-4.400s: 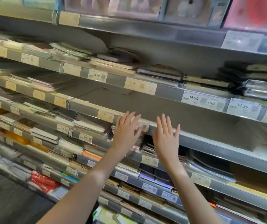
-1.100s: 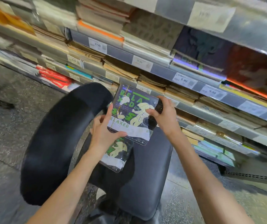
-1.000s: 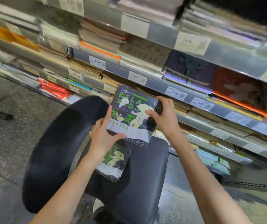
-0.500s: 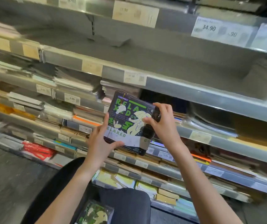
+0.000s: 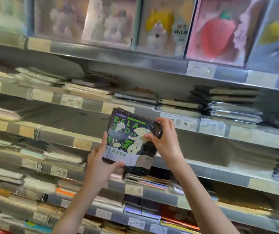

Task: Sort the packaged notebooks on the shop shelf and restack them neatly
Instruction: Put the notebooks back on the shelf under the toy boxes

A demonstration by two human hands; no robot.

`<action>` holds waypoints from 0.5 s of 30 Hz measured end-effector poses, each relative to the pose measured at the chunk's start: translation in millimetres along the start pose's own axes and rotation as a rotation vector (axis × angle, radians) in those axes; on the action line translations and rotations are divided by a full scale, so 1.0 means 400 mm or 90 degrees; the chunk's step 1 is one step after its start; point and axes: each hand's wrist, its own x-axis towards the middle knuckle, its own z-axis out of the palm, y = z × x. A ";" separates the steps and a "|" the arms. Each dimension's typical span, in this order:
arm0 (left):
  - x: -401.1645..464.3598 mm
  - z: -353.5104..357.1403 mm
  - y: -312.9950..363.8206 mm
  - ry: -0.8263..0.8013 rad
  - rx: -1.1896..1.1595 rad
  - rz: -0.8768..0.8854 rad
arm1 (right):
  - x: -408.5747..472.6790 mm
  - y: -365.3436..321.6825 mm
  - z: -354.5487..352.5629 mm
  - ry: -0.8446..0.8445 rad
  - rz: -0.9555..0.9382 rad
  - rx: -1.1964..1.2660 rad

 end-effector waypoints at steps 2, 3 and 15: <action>0.036 -0.008 0.042 0.010 -0.015 0.021 | 0.046 -0.027 -0.027 0.016 -0.017 0.011; 0.055 -0.013 0.063 0.013 -0.019 0.030 | 0.070 -0.038 -0.038 0.028 -0.031 0.012; 0.251 -0.048 0.199 0.010 -0.020 0.032 | 0.321 -0.087 -0.029 0.090 -0.084 0.007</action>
